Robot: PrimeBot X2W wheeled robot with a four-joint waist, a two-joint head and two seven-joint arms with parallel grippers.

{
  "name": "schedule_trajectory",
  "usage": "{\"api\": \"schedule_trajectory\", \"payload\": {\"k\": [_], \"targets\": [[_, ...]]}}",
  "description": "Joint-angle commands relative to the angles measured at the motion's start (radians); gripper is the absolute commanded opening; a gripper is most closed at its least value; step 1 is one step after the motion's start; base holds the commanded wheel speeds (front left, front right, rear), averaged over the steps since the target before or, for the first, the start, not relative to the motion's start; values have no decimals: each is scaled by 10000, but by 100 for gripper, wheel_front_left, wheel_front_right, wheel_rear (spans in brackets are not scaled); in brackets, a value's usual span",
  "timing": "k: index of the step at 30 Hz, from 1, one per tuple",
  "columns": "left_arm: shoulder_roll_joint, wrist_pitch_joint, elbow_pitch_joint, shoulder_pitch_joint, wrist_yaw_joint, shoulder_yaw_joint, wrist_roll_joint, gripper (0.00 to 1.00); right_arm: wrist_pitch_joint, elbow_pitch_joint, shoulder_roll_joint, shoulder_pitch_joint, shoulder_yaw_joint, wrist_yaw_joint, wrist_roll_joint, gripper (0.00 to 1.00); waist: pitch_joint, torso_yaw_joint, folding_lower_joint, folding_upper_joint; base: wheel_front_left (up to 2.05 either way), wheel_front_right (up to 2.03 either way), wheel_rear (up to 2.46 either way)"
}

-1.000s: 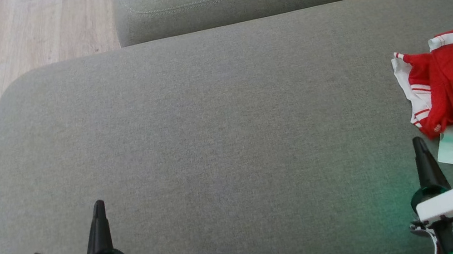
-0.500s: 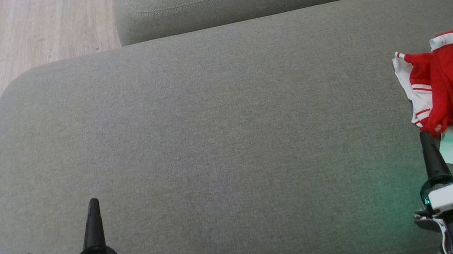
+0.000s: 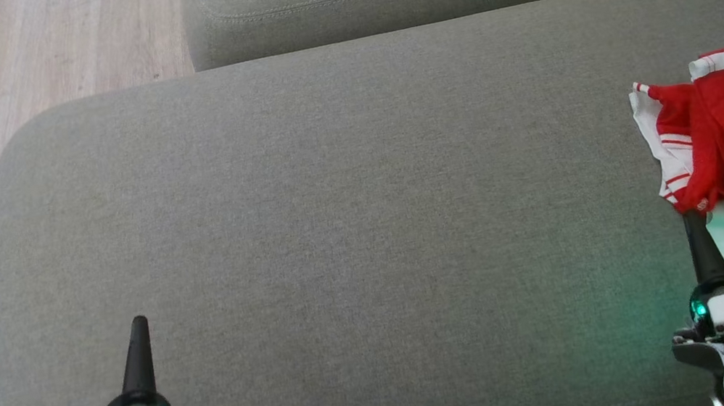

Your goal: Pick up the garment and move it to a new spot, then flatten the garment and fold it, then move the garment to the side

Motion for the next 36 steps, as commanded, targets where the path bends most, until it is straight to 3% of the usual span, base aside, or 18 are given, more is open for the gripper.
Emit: {"api": "schedule_trajectory", "payload": {"k": [1, 36], "targets": [[178, 95, -270, -620, -149, 394, -297, 0, 88, -366, -162, -622, 50, -5, 347, 0, 3, 3, 0, 0, 0, 0, 0], [164, 1106, 256, -1151, -560, 1223, -3629, 0, 1083, -406, -136, -914, -635, -7, 4011, 0, 67, 60, 0, 0, 0, 0, 0]]}}
